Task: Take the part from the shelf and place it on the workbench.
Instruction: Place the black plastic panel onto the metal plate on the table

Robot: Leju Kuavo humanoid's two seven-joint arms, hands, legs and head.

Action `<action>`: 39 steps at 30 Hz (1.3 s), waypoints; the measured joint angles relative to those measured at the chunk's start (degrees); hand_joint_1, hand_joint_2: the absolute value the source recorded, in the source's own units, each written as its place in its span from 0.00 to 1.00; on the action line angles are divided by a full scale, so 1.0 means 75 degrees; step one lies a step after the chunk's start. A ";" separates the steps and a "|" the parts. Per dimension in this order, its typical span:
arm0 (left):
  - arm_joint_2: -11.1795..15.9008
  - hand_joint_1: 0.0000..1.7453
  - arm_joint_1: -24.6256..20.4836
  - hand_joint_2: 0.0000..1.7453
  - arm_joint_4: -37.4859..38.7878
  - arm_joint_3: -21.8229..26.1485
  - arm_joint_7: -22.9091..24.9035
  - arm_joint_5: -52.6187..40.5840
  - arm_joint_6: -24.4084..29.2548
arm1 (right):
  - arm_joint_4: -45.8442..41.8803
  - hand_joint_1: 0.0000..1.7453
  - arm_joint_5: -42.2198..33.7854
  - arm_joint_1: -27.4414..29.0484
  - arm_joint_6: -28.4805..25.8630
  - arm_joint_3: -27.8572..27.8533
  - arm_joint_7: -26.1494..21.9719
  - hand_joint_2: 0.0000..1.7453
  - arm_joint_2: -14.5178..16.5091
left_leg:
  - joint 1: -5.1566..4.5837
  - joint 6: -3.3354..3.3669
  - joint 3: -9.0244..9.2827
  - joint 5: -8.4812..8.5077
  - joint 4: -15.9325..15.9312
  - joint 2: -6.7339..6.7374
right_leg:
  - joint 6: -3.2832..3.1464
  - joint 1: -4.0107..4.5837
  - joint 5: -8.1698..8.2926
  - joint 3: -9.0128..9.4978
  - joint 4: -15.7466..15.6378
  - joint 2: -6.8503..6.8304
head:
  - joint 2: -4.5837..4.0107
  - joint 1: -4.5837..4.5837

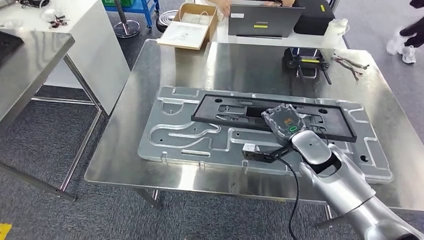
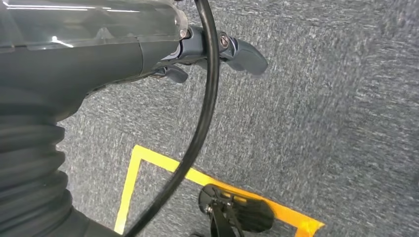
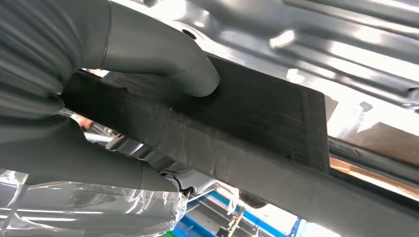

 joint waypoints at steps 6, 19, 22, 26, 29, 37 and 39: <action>-0.0009 0.00 0.0004 1.00 -0.0003 -0.0005 -0.0126 0.0117 -0.0038 | -0.0097 0.00 0.0046 0.0200 0.0000 -0.0139 -0.0007 0.00 -0.0042 | -0.0033 0.0079 -0.0005 -0.0027 -0.0043 -0.0019 | -0.0036 -0.0016 0.0021 0.0041 -0.0105 -0.0023 | 0.0000 0.0001; -0.0009 0.00 -0.0027 0.00 -0.0003 -0.0075 0.0121 0.0224 -0.0027 | -0.0151 0.00 0.0107 0.0560 -0.0008 -0.0297 -0.0009 0.00 -0.0070 | -0.0068 0.0142 0.0027 -0.0040 -0.0037 -0.0013 | 0.0134 -0.0045 0.0041 0.0073 -0.0147 -0.0022 | 0.0000 0.0001; -0.0009 0.00 -0.0028 0.00 -0.0003 -0.0103 0.0137 0.0259 -0.0025 | -0.0150 0.00 0.0112 0.0659 -0.0021 -0.0315 -0.0004 0.00 -0.0068 | -0.0068 0.0141 0.0034 -0.0040 -0.0037 -0.0013 | 0.0134 -0.0035 0.0041 0.0075 -0.0137 -0.0022 | 0.0000 0.0001; -0.0009 0.00 -0.0030 0.00 -0.0003 -0.0158 0.0208 0.0278 -0.0015 | -0.0151 0.00 0.0119 0.0714 -0.0028 -0.0369 -0.0005 0.00 -0.0067 | -0.0086 0.0164 0.0031 -0.0053 -0.0011 -0.0012 | 0.0158 -0.0055 0.0047 0.0078 -0.0138 -0.0022 | 0.0000 0.0001; -0.0007 0.00 -0.0032 0.00 -0.0003 -0.0185 0.0231 0.0298 -0.0016 | -0.0152 0.00 0.0125 0.0709 -0.0029 -0.0387 -0.0009 0.00 -0.0063 | -0.0103 0.0209 0.0028 -0.0073 0.0011 -0.0011 | 0.0197 -0.0084 0.0049 0.0089 -0.0146 -0.0022 | 0.0000 0.0001; 0.0006 0.00 -0.0056 0.00 -0.0003 -0.0197 0.0235 0.0343 -0.0025 | -0.0222 0.00 0.0131 0.0680 -0.0055 -0.0479 -0.0028 0.00 -0.0060 | -0.0047 0.0424 0.0214 0.0093 -0.0323 0.0048 | 0.0236 -0.0062 -0.0918 -0.0705 0.1596 -0.0032 | 0.0000 0.0002; 0.0001 0.00 -0.0054 0.00 -0.0004 -0.0199 0.0235 0.0343 -0.0026 | -0.0219 0.00 0.0131 0.0711 -0.0055 -0.0479 -0.0033 0.00 -0.0059 | -0.0053 0.0418 0.0200 0.0095 -0.0301 0.0047 | 0.0247 -0.0072 -0.0856 -0.0809 0.1803 -0.0034 | 0.0000 0.0001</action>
